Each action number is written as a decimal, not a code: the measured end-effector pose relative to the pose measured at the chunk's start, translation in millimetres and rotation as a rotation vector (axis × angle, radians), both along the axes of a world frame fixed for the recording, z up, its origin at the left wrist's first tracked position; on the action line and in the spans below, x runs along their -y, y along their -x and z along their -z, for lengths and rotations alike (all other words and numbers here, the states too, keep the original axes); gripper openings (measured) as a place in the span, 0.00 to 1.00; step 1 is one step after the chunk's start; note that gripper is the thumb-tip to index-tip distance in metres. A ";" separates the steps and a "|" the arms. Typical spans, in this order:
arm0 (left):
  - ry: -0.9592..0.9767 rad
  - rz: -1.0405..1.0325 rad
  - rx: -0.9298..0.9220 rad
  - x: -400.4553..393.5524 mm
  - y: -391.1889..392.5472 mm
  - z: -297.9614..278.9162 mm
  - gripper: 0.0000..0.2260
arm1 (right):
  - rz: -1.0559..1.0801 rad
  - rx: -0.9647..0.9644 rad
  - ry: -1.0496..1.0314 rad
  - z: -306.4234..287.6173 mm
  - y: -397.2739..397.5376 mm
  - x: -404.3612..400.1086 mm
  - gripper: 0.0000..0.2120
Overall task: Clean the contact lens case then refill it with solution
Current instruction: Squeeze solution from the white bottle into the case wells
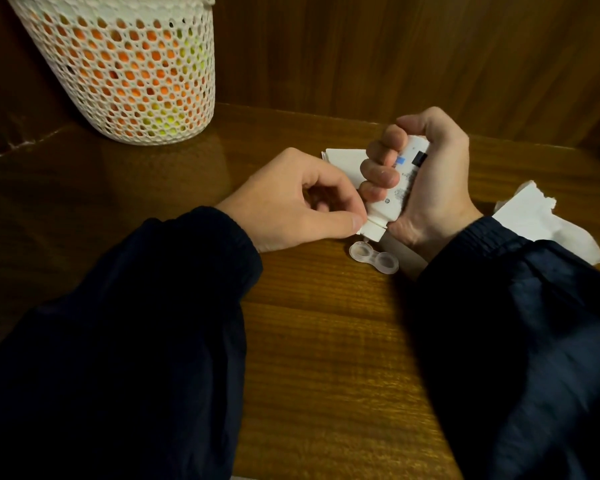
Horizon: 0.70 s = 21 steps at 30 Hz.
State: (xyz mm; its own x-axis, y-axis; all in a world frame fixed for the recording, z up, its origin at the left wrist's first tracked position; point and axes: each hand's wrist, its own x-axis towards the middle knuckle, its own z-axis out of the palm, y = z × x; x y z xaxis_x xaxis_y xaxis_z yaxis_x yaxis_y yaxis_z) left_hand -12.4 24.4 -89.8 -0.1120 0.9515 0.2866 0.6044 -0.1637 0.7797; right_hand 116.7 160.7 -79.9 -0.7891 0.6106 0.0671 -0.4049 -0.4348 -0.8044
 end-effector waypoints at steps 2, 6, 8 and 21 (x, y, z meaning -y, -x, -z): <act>-0.005 0.000 0.003 0.1 -0.1 -0.2 0.02 | -0.002 -0.005 -0.002 -0.3 -0.3 -0.2 0.16; -0.004 -0.003 -0.005 -0.1 -0.8 -0.4 0.02 | -0.015 -0.013 0.009 -0.3 -0.1 -0.7 0.17; 0.000 -0.004 -0.003 -0.2 -0.7 -0.5 0.02 | -0.018 -0.011 0.013 -0.1 0.0 -0.8 0.17; -0.011 -0.006 -0.012 0.1 -1.5 -1.0 0.02 | -0.018 -0.020 0.018 -1.0 -0.6 -1.6 0.17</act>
